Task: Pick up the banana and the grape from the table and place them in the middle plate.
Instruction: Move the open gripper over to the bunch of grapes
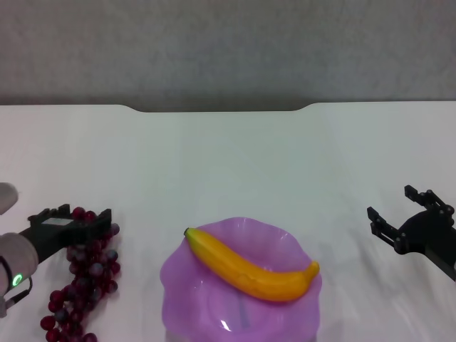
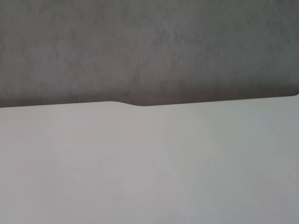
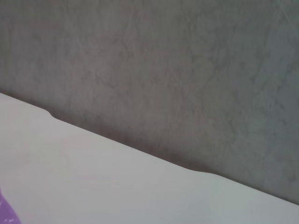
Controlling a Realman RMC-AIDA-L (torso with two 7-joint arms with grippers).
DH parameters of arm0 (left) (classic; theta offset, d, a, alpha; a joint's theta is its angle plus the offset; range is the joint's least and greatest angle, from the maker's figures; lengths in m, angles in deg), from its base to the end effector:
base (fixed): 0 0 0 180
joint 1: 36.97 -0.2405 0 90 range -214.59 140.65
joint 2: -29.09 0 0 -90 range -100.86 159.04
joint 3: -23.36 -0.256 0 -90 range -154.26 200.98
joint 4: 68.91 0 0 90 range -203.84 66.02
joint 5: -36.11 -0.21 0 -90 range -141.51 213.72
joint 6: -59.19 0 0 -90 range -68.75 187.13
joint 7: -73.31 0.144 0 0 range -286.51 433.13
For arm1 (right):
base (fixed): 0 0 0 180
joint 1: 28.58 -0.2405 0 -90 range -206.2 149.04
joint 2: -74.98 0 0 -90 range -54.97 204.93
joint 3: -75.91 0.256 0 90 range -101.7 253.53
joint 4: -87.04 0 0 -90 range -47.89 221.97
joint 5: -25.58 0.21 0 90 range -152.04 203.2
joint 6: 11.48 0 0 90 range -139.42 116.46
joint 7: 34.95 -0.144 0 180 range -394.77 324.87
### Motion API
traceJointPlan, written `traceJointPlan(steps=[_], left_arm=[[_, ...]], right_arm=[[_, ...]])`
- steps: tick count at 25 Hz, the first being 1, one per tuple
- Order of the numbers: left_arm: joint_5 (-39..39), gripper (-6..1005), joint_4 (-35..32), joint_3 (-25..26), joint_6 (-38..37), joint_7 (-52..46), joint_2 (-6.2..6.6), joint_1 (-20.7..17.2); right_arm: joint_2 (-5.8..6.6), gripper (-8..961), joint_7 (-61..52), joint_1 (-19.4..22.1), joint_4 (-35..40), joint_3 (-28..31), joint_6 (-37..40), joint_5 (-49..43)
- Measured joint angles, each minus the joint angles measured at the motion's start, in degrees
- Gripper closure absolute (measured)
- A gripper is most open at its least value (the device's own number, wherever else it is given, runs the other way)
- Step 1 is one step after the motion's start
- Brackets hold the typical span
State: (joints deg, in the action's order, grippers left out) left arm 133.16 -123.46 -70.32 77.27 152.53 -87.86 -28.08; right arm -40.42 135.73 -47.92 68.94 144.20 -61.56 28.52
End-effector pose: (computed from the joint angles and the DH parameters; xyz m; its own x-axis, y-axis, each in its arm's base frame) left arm -0.3271 0.3369 -0.0205 0.6341 0.5262 0.5665 0.7525 -0.2514 -0.6088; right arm 0.3445 0.3189 -0.0396 0.8930 -0.1153 -0.4351 -0.4395 -0.4320 -0.7875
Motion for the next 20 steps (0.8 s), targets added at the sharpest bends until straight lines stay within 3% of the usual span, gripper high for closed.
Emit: traceJointPlan(steps=[20], left_arm=[[-0.38, 144, 3.48, -0.44, -3.55, 0.32, -0.03, 1.64]], right_arm=[[0.0, 135, 0.0, 0.0, -0.09, -0.09, -0.01, -0.17]])
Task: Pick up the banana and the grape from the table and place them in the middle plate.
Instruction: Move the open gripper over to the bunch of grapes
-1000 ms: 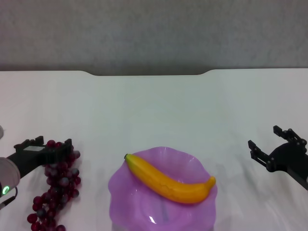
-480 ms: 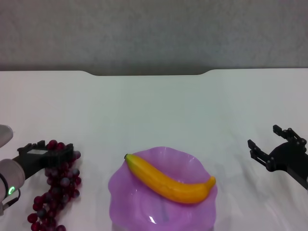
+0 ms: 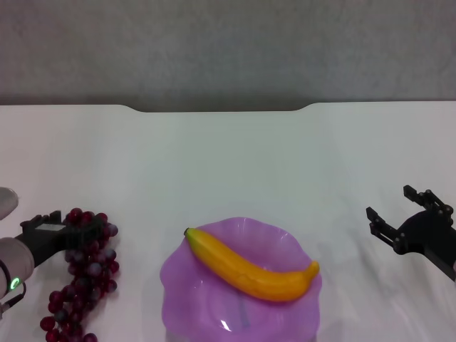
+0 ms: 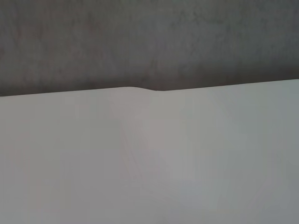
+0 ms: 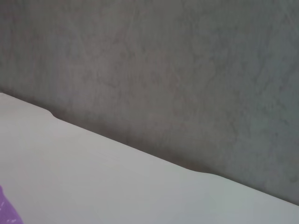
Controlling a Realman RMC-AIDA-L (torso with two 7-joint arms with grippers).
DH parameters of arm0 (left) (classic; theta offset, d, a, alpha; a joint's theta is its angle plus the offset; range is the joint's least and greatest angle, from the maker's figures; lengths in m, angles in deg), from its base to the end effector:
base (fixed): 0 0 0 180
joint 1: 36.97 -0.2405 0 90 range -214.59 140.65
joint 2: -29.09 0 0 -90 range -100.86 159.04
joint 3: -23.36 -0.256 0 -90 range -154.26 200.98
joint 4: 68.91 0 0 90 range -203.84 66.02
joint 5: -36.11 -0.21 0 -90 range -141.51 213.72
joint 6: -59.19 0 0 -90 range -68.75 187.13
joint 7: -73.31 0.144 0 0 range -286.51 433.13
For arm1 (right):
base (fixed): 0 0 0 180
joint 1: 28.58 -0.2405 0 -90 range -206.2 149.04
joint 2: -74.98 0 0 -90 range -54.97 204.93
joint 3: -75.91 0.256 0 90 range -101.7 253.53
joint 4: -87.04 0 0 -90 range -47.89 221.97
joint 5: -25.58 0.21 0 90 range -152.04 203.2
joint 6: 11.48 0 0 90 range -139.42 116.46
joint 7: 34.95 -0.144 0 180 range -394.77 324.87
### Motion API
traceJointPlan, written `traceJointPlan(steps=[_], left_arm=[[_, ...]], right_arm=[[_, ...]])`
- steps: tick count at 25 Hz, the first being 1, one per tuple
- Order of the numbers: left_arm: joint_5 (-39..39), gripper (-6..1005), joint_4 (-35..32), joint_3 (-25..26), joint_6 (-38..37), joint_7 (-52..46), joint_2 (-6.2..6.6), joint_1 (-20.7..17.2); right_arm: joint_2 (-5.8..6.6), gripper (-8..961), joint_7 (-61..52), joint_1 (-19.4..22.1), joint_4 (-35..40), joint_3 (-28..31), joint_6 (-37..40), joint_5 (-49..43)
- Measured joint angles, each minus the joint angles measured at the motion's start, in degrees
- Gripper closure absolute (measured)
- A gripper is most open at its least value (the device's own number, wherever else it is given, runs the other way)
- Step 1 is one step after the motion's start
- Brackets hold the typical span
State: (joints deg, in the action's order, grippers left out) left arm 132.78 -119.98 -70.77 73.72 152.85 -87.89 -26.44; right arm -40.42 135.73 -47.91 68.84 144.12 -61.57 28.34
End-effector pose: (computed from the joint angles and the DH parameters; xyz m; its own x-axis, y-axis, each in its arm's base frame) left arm -0.3395 0.3389 -0.0233 0.6385 0.5480 0.5404 0.7312 -0.2129 -0.6481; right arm 0.3439 0.3188 -0.0401 0.8939 -0.1133 -0.4337 -0.4370 -0.4358 -0.7869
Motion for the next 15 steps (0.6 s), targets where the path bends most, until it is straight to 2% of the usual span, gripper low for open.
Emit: traceJointPlan(steps=[4, 10, 15], left_arm=[[0.23, 150, 0.07, -0.35, -0.01, 0.0, 0.0, 0.02], [1.37, 370, 0.07, -0.15, 0.31, -0.11, 0.13, 0.02], [1.45, 444, 0.04, -0.32, 0.17, -0.08, 0.13, 0.02]], right_arm=[[0.0, 134, 0.0, 0.0, 0.0, 0.0, -0.08, 0.18], [0.0, 134, 0.0, 0.0, 0.0, 0.0, -0.2, 0.23], [0.0, 135, 0.0, 0.0, 0.0, 0.0, -0.26, 0.23]])
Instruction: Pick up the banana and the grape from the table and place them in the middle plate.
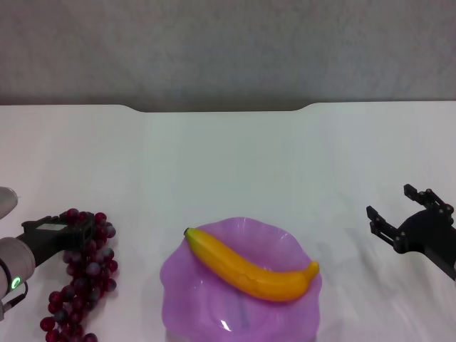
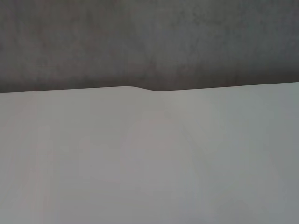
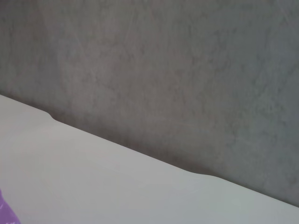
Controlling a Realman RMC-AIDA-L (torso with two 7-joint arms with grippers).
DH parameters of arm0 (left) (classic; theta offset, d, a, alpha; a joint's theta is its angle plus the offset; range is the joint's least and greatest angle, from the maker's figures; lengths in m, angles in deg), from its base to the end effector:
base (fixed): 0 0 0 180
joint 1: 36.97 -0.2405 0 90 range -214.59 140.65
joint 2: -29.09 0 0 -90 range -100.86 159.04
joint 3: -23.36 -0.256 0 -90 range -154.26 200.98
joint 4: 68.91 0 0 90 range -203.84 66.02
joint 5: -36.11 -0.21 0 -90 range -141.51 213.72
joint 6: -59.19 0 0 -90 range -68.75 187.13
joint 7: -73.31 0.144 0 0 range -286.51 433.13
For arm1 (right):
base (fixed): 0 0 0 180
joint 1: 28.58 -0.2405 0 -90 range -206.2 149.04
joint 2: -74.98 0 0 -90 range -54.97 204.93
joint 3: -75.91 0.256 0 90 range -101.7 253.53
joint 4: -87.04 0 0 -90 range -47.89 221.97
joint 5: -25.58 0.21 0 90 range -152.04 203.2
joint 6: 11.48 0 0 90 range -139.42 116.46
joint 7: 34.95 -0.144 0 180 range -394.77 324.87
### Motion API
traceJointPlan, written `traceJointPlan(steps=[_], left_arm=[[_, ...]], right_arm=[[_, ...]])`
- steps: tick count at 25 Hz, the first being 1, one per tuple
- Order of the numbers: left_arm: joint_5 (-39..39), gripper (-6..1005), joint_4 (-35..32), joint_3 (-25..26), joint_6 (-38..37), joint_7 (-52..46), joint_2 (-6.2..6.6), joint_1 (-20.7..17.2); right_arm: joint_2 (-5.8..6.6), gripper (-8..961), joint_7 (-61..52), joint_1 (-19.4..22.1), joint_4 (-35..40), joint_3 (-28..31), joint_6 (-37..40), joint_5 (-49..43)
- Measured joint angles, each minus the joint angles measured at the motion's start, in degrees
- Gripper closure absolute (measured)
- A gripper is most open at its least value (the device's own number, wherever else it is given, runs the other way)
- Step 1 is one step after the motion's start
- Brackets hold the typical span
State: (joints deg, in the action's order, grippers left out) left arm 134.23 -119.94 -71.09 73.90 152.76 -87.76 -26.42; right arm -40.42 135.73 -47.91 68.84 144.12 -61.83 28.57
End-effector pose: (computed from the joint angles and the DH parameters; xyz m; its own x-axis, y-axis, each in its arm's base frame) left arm -0.3385 0.3389 -0.0237 0.6236 0.5501 0.5554 0.7461 -0.2068 -0.6329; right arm 0.3434 0.3190 -0.0395 0.8923 -0.1099 -0.4379 -0.4395 -0.4334 -0.7868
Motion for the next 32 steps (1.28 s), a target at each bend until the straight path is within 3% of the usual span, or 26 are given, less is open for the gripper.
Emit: traceJointPlan(steps=[8, 23, 32], left_arm=[[0.27, 576, -1.09, 0.05, 0.16, 0.0, -0.04, -0.66], [0.25, 591, -4.04, -0.04, 0.87, 0.7, -0.05, -2.74], [0.22, 596, -9.49, 0.43, 3.13, 1.08, 0.13, -5.74]], right_arm=[[0.0, 135, 0.0, 0.14, 0.0, 0.0, -0.02, 0.0], [0.01, 135, 0.0, 0.3, -0.06, 0.0, -0.1, 0.0], [0.0, 135, 0.0, 0.29, -0.09, 0.0, 0.14, 0.0]])
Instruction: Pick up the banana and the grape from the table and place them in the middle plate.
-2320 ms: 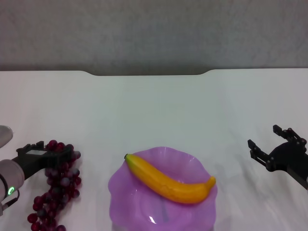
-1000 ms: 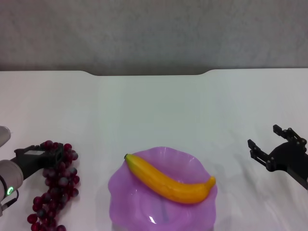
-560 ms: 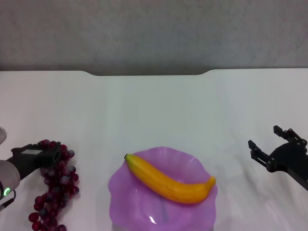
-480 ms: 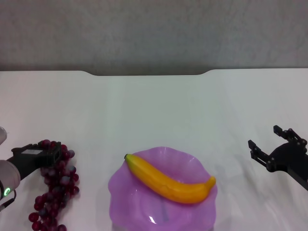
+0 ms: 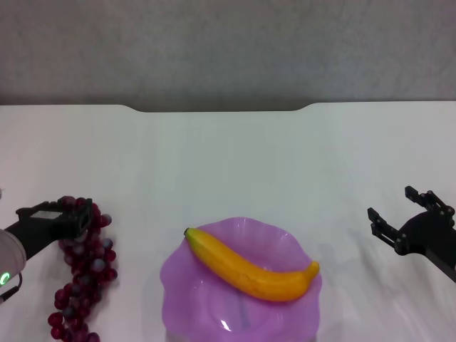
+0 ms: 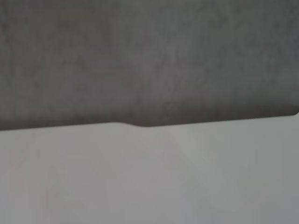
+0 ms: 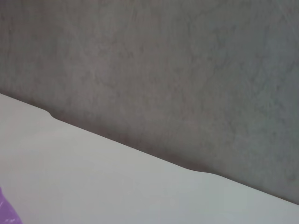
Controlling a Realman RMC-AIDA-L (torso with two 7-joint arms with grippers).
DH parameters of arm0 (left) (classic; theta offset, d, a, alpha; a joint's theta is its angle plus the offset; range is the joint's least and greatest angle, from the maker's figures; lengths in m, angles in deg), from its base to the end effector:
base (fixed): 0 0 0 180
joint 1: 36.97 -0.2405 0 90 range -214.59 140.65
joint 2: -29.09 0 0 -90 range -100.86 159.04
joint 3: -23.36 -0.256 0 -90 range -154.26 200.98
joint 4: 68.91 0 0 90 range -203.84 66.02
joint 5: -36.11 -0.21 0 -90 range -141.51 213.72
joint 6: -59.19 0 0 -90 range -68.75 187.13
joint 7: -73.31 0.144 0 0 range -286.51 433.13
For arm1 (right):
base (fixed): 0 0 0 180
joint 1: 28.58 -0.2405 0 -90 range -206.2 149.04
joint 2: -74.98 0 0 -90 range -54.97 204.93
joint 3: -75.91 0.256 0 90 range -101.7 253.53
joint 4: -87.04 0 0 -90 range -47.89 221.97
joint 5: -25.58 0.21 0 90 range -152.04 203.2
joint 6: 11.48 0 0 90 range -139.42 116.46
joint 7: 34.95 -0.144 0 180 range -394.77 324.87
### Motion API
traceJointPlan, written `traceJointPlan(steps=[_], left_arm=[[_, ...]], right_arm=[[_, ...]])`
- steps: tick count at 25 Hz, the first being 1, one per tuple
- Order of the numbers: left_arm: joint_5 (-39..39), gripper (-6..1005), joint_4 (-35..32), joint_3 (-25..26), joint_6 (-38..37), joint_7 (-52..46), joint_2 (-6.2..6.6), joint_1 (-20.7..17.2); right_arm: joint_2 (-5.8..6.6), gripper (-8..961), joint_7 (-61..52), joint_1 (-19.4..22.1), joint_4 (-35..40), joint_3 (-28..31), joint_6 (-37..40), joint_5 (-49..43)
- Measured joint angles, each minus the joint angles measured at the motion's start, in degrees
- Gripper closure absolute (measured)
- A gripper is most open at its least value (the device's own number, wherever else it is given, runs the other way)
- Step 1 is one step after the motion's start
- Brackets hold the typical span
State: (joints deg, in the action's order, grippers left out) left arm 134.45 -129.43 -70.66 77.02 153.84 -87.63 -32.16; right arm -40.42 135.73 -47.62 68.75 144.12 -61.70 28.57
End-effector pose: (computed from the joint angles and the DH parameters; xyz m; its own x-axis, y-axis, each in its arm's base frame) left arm -0.3206 0.3295 -0.0069 0.6441 0.4803 0.5954 0.7499 -0.2427 -0.6154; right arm 0.3449 0.3175 -0.0396 0.8918 -0.1151 -0.4376 -0.4417 -0.4312 -0.7868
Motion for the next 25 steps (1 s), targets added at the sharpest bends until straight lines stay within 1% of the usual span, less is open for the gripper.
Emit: traceJointPlan(steps=[10, 14, 18, 25], left_arm=[[-0.8, 614, -5.33, 4.86, 9.11, -0.51, 0.33, -3.43], [-3.66, 636, -7.8, 7.04, 12.6, -2.88, 0.36, -4.23], [-6.91, 664, -8.41, 8.04, 13.15, -5.09, 0.16, -4.32], [-7.29, 679, -8.37, 8.1, 12.96, -5.31, 0.01, -4.34]], right_arm=[[0.0, 135, 0.0, -0.02, 0.0, -0.26, 0.18, -0.08], [0.0, 134, 0.0, -0.04, 0.01, -0.5, 0.26, -0.05], [0.0, 134, 0.0, -0.17, 0.01, -0.67, 0.28, -0.03], [0.0, 134, 0.0, -0.05, 0.01, -0.72, 0.2, 0.0]])
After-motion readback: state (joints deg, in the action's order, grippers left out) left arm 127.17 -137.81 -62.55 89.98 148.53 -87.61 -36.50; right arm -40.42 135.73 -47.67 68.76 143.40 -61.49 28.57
